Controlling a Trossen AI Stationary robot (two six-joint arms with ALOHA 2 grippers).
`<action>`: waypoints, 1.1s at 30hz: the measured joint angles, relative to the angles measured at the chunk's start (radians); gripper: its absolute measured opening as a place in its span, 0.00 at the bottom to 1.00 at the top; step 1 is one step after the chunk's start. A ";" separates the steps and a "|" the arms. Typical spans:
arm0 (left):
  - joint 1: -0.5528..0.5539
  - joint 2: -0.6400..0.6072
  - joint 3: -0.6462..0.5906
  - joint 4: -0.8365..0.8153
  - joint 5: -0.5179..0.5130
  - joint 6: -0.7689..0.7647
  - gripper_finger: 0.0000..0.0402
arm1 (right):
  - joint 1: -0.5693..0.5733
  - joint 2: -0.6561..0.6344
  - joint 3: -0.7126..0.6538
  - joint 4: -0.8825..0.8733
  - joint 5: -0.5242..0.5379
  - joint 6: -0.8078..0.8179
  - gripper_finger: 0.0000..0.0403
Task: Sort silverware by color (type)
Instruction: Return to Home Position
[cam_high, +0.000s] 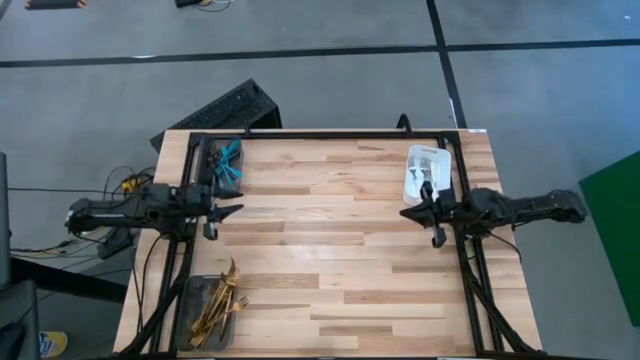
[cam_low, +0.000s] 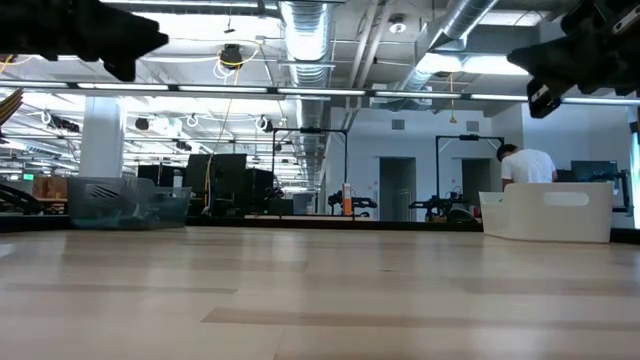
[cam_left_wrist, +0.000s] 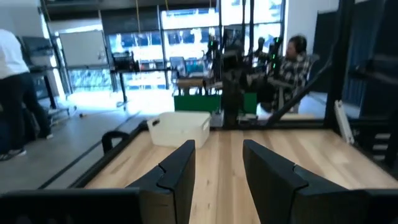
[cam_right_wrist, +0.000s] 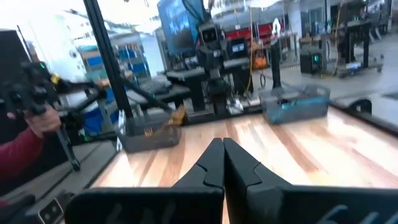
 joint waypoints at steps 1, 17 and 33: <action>0.000 -0.031 0.000 -0.019 0.005 -0.003 0.31 | -0.001 -0.021 0.000 -0.006 0.000 0.003 0.03; -0.026 -0.151 -0.180 0.062 0.039 -0.040 0.31 | 0.021 -0.091 0.000 -0.074 0.005 0.040 0.03; -0.029 -0.149 -0.213 0.086 0.052 -0.058 0.31 | 0.040 -0.072 -0.078 -0.030 0.067 0.065 0.03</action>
